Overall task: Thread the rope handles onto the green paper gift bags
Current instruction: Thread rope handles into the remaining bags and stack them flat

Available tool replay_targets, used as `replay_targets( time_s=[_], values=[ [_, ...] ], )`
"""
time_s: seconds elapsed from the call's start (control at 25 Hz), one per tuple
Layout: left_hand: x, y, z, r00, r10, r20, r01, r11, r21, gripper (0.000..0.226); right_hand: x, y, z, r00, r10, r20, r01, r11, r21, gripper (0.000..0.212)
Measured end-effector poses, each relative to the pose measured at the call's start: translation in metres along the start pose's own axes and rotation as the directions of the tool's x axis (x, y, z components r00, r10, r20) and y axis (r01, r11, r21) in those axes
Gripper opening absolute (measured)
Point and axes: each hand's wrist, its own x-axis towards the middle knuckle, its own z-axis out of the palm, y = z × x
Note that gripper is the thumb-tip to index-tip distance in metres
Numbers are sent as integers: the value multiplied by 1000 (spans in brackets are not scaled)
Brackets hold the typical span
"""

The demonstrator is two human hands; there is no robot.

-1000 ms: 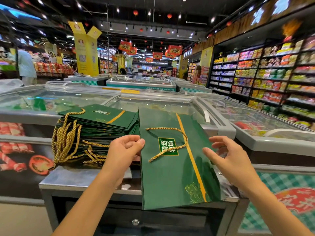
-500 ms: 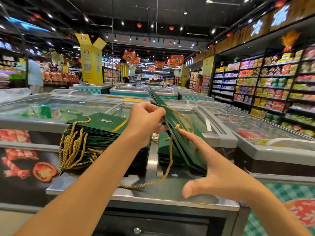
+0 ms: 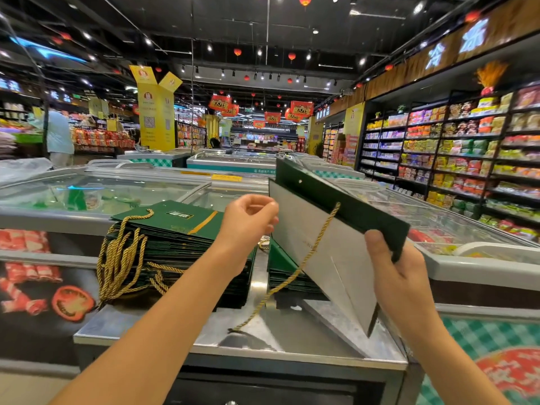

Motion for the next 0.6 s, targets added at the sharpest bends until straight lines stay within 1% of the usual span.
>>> replay_targets(
  time_s=[0.08,0.16,0.2,0.24,0.28,0.32,0.36,0.44,0.52,0.56,0.6],
  values=[
    [-5,-20,-5,990,-134,51,133,991,8,40,3,1,-4,987,144,-76,-131,979,156,24],
    [-15,-39,-6,941,-293,170,275,953,125,59,4,2,-4,944,304,-124,-241,897,371,17],
    [-23,-45,-3,902,-345,260,312,936,160,60,4,2,-3,919,369,-142,-265,842,469,12],
    [-31,-50,1,864,-370,341,343,929,139,53,3,5,-1,895,418,-152,-278,791,545,9],
    [-36,-55,6,846,-373,381,373,925,76,42,2,9,2,878,456,-145,-290,748,597,14],
    [-39,-59,10,854,-365,372,400,916,-19,34,1,16,4,866,482,-130,-302,713,632,21],
    [-40,-63,12,873,-361,327,415,903,-111,31,0,20,4,865,488,-118,-307,700,645,25],
    [-37,-67,8,916,-335,219,383,894,-233,33,-2,28,-4,885,461,-67,-328,719,613,28],
    [-32,-68,-2,947,-273,171,309,919,-243,32,-2,39,-19,889,456,-36,-369,761,534,33],
    [-30,-66,-8,958,-234,168,270,934,-233,30,-2,45,-27,889,456,-44,-387,797,463,35],
    [-29,-62,-12,965,-202,168,236,946,-223,30,-3,49,-33,897,437,-57,-395,854,339,36]
  ],
)
